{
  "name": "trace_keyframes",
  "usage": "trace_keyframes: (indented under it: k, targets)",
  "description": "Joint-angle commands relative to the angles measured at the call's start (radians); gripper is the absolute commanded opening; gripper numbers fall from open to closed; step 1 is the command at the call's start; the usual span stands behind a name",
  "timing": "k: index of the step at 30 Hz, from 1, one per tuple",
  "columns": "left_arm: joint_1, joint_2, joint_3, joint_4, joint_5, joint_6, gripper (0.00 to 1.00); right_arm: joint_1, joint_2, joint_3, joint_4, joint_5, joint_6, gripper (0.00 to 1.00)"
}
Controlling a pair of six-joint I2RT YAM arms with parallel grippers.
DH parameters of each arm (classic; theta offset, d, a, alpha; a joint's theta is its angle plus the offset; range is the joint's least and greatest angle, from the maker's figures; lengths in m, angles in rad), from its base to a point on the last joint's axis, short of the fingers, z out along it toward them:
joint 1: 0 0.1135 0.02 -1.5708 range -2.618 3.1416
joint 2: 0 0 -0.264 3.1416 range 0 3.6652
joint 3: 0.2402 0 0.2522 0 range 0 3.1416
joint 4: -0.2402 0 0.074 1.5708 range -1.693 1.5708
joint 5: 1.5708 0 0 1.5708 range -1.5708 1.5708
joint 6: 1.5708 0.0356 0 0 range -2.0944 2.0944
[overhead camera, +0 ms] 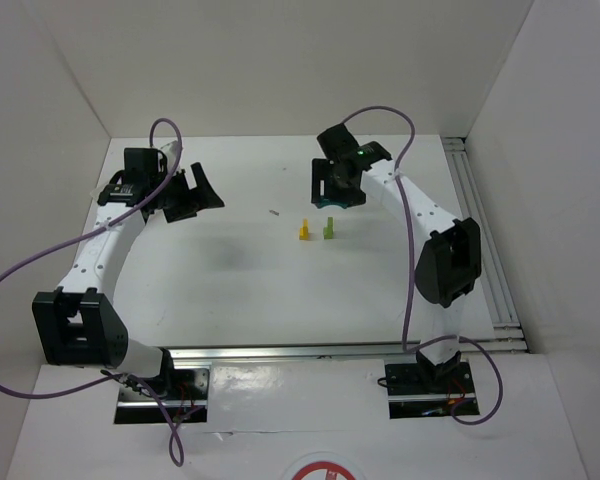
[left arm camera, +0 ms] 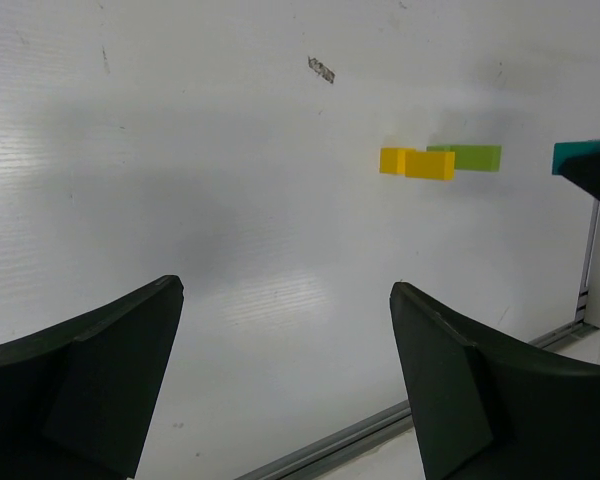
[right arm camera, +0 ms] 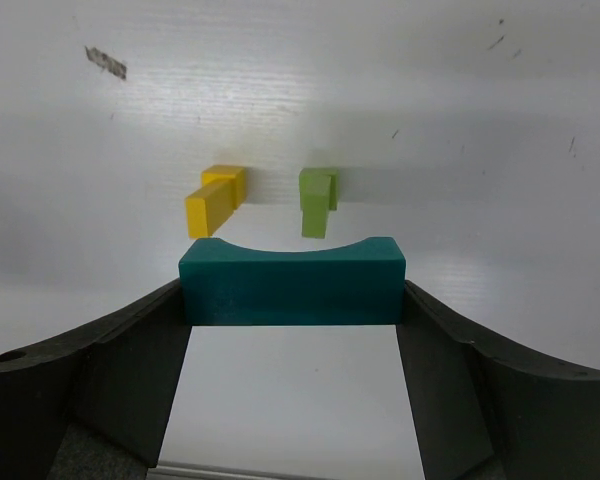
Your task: Build the wood block tower
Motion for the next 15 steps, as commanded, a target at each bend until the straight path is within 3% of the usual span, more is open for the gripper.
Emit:
trace_keyframes:
  k: [1,7,15]
  targets:
    - [-0.005,-0.04,0.011,-0.005,-0.014,0.031,0.97,0.023,0.023,0.084,-0.112,-0.007,0.018,0.77]
    - [-0.005,-0.049,0.002,-0.005,-0.014,0.031,0.97,0.047,0.075,0.191,-0.198,0.03,0.027,0.77]
    - [-0.005,-0.049,-0.007,0.004,-0.014,0.031,0.97,0.09,0.096,0.175,-0.169,0.046,0.069,0.77]
